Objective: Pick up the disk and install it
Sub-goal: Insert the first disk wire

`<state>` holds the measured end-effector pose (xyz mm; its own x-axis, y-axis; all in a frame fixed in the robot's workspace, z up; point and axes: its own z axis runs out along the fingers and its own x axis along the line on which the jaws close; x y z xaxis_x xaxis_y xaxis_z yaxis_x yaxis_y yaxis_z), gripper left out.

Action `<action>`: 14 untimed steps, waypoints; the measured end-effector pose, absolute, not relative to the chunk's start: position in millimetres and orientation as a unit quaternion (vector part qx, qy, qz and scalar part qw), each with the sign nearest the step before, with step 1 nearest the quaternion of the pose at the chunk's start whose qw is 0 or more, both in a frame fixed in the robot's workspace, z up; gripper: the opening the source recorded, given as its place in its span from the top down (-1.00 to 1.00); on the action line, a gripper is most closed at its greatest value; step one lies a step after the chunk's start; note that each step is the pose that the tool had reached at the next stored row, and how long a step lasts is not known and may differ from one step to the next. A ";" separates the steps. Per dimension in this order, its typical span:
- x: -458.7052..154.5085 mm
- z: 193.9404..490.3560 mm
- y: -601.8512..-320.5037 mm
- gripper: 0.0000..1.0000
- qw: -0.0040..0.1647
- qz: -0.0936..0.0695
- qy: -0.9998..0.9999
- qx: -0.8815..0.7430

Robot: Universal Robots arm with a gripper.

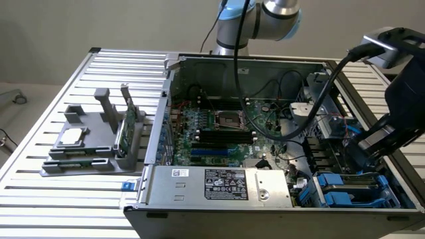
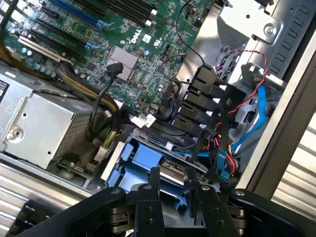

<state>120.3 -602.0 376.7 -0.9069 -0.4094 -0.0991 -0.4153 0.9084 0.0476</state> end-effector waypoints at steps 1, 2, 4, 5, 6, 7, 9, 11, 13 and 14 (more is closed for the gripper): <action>120.3 375.6 -602.0 0.34 0.044 0.033 0.978 -0.202; 120.3 374.6 -602.0 0.34 0.044 0.033 0.980 -0.193; 120.3 372.5 -602.0 0.34 0.045 0.033 0.983 -0.175; 120.3 371.5 -602.0 0.34 0.045 0.032 0.985 -0.166; 120.3 370.6 -602.0 0.34 0.045 0.032 0.986 -0.157; 120.3 369.6 -602.0 0.34 0.046 0.032 0.987 -0.149; 120.3 367.4 -602.0 0.34 0.046 0.031 0.990 -0.130; 120.3 365.4 -602.0 0.34 0.047 0.030 0.992 -0.112; 120.3 363.4 -602.0 0.34 0.047 0.030 0.994 -0.094; 120.3 362.5 -602.0 0.34 0.048 0.029 0.995 -0.085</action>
